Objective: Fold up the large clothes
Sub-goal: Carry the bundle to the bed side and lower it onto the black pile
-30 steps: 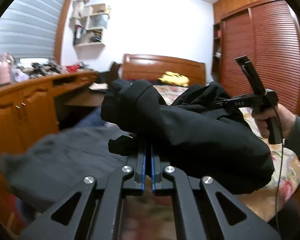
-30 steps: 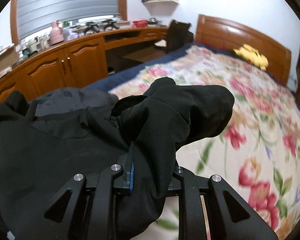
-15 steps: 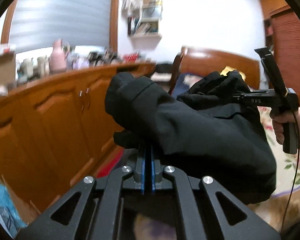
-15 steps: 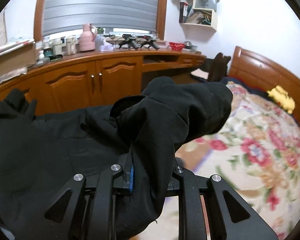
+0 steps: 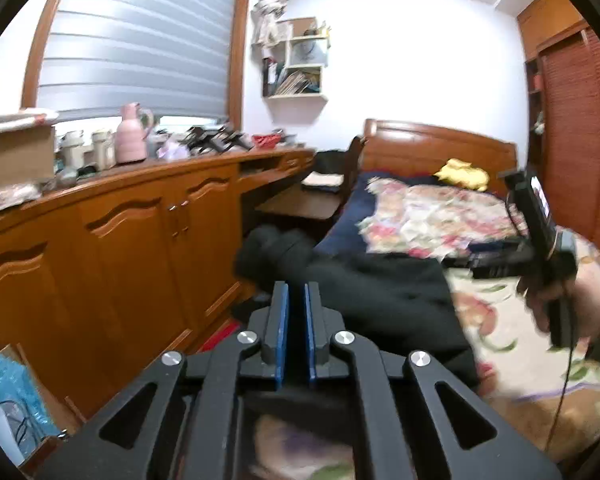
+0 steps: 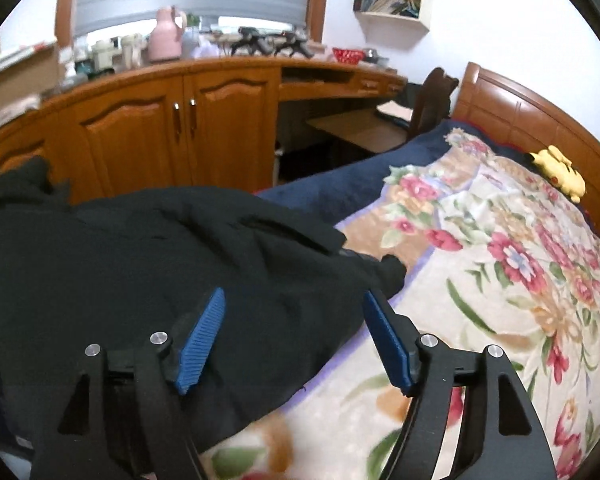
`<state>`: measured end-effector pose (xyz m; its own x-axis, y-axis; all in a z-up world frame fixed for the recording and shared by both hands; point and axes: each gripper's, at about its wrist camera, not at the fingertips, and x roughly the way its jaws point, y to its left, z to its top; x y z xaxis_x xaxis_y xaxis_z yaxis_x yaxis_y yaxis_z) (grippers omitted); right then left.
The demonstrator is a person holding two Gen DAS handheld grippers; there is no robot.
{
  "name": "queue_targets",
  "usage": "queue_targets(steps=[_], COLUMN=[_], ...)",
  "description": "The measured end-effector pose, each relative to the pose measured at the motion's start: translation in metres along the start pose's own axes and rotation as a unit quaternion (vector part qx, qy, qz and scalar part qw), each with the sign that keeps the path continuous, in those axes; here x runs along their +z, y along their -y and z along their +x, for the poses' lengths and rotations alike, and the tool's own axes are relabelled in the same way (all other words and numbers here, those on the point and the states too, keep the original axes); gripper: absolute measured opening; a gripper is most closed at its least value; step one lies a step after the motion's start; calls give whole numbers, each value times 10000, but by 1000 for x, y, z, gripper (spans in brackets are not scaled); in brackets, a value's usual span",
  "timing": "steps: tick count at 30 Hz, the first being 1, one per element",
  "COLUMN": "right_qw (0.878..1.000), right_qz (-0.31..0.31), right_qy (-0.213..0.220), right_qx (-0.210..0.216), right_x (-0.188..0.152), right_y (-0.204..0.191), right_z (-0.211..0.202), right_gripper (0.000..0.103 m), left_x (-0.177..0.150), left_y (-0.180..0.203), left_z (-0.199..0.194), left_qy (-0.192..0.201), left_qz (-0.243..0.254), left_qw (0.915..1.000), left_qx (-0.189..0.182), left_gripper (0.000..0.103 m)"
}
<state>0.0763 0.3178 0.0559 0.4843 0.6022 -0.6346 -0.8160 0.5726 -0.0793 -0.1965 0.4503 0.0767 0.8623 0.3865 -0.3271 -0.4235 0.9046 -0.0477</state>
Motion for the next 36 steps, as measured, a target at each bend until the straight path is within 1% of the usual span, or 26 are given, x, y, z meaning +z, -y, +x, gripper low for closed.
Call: queue_targets(steps=[2,4,6,9,13,16,19,20,23,29,31,34,35,36], right_qw=[9999,9998,9998,9999,9998,9997,9996,9995,9995,9991,9987,9979,9972,9968], right_qz=[57,80,102,34,60,55,133,174,236,364,395,440,477,501], right_qy=[72,121,14,4,162,241,258,257,227,233,312,453,537,573], right_qx=[83,117,168,122,86,28,30,23,24,-36,-96,-169,-214,-226], right_x=[-6,-15,-26,-40,-57,-68,-79,-86,-104,-132,-139,-147,-151,-152], right_y=[1,4,11,18,34,44,53,57,64,75,79,84,87,88], right_z=[-14,-25,-39,-60,-100,-120,-129,-132,-138,-151,-161,-176,-184,-188], right_gripper=[74,74,74,74,74,74,74,74,74,74,74,74,74,74], left_x=[9,14,17,18,4,-16,-34,-39,-47,-42,-37,-28,-25,-23], left_y=[13,26,36,45,47,45,35,34,36,49,55,71,81,89], left_z=[7,17,26,43,66,81,94,97,98,83,73,58,51,46], left_qy=[-63,-109,-223,-421,-852,-1164,-1427,-1456,-1483,-1349,-1266,-1143,-1061,-999], left_qz=[96,190,233,324,318,383,277,336,403,386,372,421,508,557], left_qw=[9998,9996,9991,9983,9957,9925,9893,9887,9879,9896,9908,9924,9928,9933], left_qx=[-143,-164,-268,-230,-149,42,118,142,208,312,299,143,203,135], left_gripper=[8,8,8,8,8,8,8,8,8,8,8,8,9,13])
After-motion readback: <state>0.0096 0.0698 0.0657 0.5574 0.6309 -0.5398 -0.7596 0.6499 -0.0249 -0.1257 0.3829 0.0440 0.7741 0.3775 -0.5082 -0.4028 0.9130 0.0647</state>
